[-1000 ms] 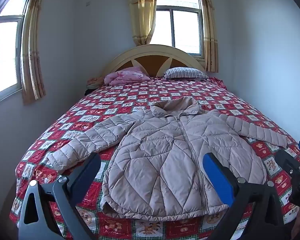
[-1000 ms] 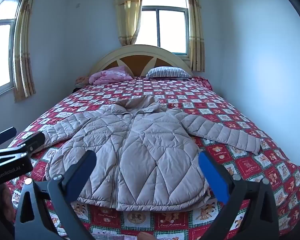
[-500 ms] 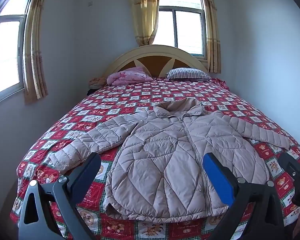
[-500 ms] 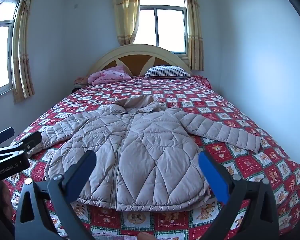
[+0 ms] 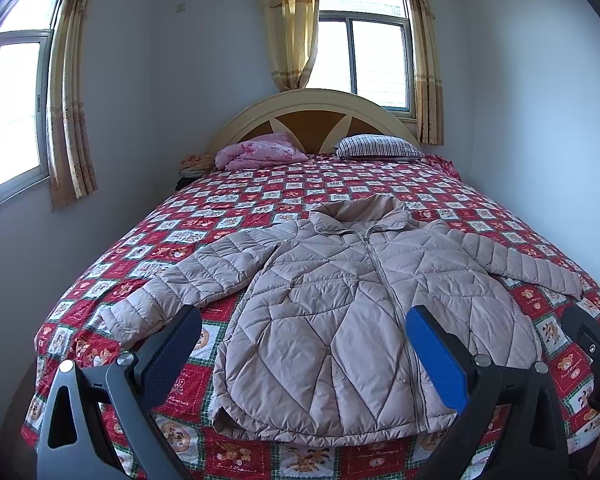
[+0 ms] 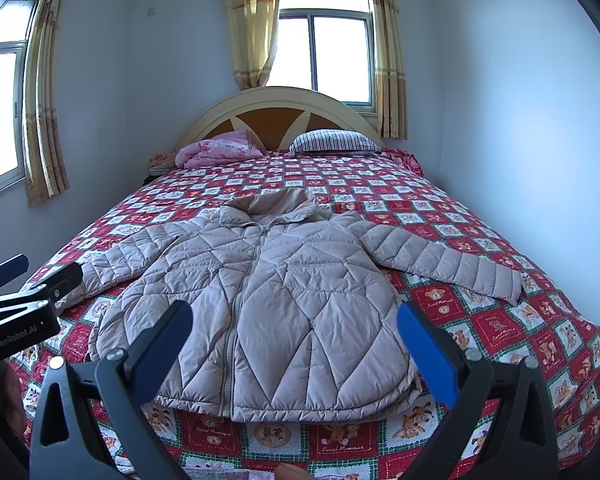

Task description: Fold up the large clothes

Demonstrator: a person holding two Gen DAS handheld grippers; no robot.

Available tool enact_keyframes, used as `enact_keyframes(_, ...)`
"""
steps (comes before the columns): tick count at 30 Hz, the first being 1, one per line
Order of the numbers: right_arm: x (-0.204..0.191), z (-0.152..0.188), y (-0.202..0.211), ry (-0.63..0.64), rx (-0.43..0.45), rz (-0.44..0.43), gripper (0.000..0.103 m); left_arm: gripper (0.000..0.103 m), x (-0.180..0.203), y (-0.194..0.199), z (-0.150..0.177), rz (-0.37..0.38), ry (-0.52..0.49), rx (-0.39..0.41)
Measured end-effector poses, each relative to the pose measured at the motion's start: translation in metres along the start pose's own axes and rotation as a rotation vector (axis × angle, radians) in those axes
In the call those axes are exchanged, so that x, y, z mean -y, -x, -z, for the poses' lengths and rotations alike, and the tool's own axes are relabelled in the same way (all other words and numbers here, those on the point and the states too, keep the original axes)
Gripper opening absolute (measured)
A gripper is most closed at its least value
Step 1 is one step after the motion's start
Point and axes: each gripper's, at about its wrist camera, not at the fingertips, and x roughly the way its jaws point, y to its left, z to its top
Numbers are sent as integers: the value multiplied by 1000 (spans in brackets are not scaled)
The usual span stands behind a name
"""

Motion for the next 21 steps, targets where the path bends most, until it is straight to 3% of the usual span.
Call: enact_keyframes(21,0,1,-1,-1,-1,1,103,102,-1,0,0,1,0,0)
